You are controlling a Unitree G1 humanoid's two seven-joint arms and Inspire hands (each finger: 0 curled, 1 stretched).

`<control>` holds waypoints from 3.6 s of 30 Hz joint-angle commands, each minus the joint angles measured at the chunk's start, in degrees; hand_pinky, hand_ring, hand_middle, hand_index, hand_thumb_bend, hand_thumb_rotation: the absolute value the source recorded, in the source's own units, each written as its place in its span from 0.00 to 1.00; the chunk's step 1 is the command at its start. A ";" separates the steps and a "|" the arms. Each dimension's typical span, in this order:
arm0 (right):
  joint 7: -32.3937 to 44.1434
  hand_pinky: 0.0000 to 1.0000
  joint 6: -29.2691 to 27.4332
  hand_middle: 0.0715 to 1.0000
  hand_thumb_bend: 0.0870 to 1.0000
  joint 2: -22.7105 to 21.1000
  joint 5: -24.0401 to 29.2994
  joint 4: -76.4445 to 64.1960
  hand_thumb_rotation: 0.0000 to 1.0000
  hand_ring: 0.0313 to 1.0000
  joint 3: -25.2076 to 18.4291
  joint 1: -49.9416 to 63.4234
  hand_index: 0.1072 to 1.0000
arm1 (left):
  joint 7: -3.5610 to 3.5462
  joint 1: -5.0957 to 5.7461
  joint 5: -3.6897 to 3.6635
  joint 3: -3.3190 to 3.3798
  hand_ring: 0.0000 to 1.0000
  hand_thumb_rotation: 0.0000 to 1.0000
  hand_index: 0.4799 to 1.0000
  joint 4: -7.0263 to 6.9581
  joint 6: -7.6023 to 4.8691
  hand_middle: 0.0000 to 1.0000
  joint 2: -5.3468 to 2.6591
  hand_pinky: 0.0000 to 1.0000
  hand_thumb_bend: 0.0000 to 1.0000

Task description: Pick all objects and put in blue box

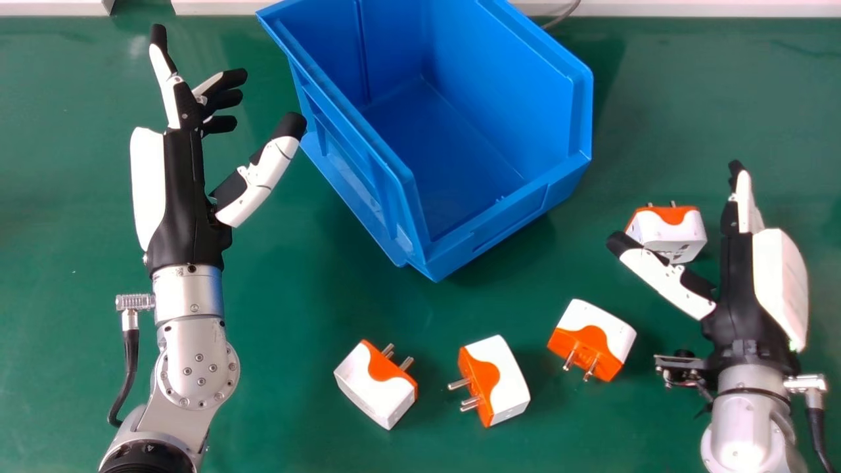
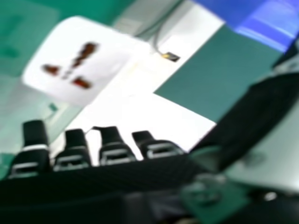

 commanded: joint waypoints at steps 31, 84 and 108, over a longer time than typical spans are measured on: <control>-2.23 0.93 -11.99 1.00 1.00 -5.97 0.62 36.33 0.44 1.00 7.24 -25.11 1.00 | 1.67 -0.89 0.24 -0.46 0.78 0.59 0.63 -1.07 -0.03 0.79 -0.75 0.72 0.72; 4.90 0.38 4.02 0.46 0.46 -8.99 -2.50 35.01 0.00 0.43 15.85 -28.47 0.41 | 0.44 0.02 0.04 -0.14 0.77 0.59 0.64 -2.81 0.30 0.79 0.16 0.71 0.72; 4.97 0.38 3.93 0.47 0.45 -9.22 -1.53 33.34 0.00 0.42 14.86 -27.82 0.42 | -0.18 -0.16 -0.20 0.07 0.77 0.59 0.64 -2.31 0.09 0.79 0.27 0.72 0.73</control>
